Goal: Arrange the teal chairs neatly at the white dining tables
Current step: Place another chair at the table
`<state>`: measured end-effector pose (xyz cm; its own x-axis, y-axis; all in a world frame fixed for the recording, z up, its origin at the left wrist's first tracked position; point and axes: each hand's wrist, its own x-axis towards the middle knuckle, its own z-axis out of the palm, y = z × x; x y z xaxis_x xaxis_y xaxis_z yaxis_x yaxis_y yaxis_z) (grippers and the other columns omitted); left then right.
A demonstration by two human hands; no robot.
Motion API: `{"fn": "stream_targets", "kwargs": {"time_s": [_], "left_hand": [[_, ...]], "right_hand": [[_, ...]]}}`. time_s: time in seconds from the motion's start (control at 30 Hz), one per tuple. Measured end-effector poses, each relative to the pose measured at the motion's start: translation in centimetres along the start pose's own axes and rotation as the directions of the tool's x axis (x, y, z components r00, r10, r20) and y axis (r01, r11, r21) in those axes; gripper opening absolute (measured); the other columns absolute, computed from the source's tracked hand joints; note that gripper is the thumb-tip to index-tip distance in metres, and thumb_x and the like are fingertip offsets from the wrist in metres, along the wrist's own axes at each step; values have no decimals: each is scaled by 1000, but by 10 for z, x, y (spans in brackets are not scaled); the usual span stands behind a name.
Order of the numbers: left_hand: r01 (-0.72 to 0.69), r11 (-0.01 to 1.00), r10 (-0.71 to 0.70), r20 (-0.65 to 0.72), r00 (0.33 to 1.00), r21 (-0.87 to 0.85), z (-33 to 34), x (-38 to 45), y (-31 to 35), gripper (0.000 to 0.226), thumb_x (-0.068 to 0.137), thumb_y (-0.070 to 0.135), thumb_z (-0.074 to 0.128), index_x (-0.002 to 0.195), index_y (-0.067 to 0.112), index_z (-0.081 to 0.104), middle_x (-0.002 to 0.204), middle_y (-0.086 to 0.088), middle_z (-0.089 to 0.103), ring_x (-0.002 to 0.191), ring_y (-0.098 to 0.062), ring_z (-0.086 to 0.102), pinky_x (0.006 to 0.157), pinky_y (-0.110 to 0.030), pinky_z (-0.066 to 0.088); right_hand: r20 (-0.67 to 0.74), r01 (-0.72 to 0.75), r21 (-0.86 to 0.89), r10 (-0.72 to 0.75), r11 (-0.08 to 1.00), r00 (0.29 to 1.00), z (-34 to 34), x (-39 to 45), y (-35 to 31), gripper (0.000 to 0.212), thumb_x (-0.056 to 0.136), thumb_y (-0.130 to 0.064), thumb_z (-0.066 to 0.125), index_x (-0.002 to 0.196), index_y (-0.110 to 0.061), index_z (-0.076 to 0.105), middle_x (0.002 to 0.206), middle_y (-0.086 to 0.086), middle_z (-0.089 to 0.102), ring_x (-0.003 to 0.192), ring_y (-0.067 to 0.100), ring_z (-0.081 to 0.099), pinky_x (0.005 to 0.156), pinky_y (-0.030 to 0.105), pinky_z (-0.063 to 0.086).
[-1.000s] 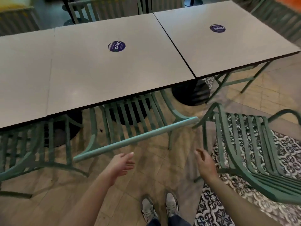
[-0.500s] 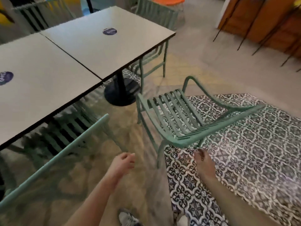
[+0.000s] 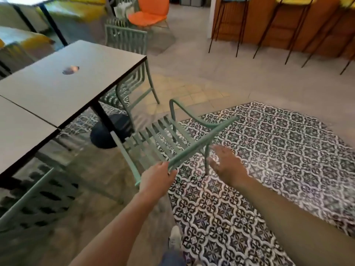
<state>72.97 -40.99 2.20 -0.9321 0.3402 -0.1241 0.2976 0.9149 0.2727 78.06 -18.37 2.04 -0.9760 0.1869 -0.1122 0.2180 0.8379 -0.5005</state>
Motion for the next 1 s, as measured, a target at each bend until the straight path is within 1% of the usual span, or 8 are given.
{"fn": "stream_targets", "kwargs": {"time_s": [0.17, 0.23, 0.33, 0.43, 0.5, 0.63, 0.8, 1.0], "left_hand": [[-77, 993, 80, -25, 996, 91, 43, 42, 15, 44, 96, 55, 39, 127, 27, 51, 116, 7, 59, 101, -11, 59, 88, -31, 52], [-88, 991, 90, -17, 996, 102, 54, 67, 19, 44, 95, 57, 39, 126, 27, 51, 114, 8, 59, 100, -11, 58, 87, -30, 51], [-128, 987, 124, 47, 991, 98, 68, 99, 25, 45, 93, 63, 37, 120, 30, 51, 103, 12, 59, 87, -7, 58, 76, -24, 51], [-78, 996, 71, 119, 990, 52, 79, 117, 31, 40, 93, 63, 36, 112, 30, 49, 88, 14, 56, 72, -4, 57, 63, -21, 52], [-71, 994, 59, 136, 989, 87, 78, 121, 34, 42, 93, 64, 32, 109, 29, 48, 84, 14, 55, 67, -4, 57, 62, -24, 55], [-40, 989, 14, 176, 984, 142, 73, 122, 36, 36, 95, 61, 31, 105, 30, 45, 79, 14, 53, 60, -2, 50, 54, -15, 40], [59, 986, -86, 169, 982, 156, 77, 124, 44, 49, 91, 67, 22, 113, 30, 46, 84, 13, 58, 69, -6, 58, 67, -24, 53], [228, 966, -248, 182, 951, 124, 79, 155, 82, 42, 94, 63, 34, 103, 26, 49, 84, 11, 55, 71, -6, 57, 70, -22, 51]], "right_hand": [[65, 188, -91, -182, 978, 981, 13, 47, 30, 49, 96, -43, 40, 140, -20, 40, 144, -3, 42, 137, 13, 33, 115, 31, 22], [97, 251, -136, -239, 958, 966, 14, 75, 42, 51, 95, -44, 41, 142, -21, 38, 146, -4, 39, 140, 12, 29, 117, 33, 17], [207, 341, -243, -294, 908, 933, 18, 115, 60, 53, 94, -50, 38, 141, -26, 38, 149, -5, 32, 143, 15, 22, 118, 45, 21], [355, 407, -296, -296, 864, 887, 18, 146, 80, 56, 92, -53, 35, 143, -32, 35, 153, -6, 27, 146, 17, 15, 119, 48, 14], [401, 435, -314, -297, 844, 867, 14, 158, 85, 58, 91, -52, 30, 146, -32, 31, 151, -8, 30, 145, 16, 17, 120, 47, 6], [487, 528, -274, -357, 804, 797, 11, 179, 92, 50, 93, -50, 24, 141, -38, 36, 142, -12, 43, 140, 15, 30, 119, 46, 1], [536, 644, -286, -438, 710, 722, 3, 200, 103, 49, 92, -54, 22, 136, -40, 40, 135, -14, 51, 131, 15, 41, 118, 45, 8], [591, 724, -215, -503, 655, 630, -16, 255, 122, 42, 94, -51, 28, 130, -41, 45, 131, -16, 52, 129, 14, 44, 116, 44, 15]]}}
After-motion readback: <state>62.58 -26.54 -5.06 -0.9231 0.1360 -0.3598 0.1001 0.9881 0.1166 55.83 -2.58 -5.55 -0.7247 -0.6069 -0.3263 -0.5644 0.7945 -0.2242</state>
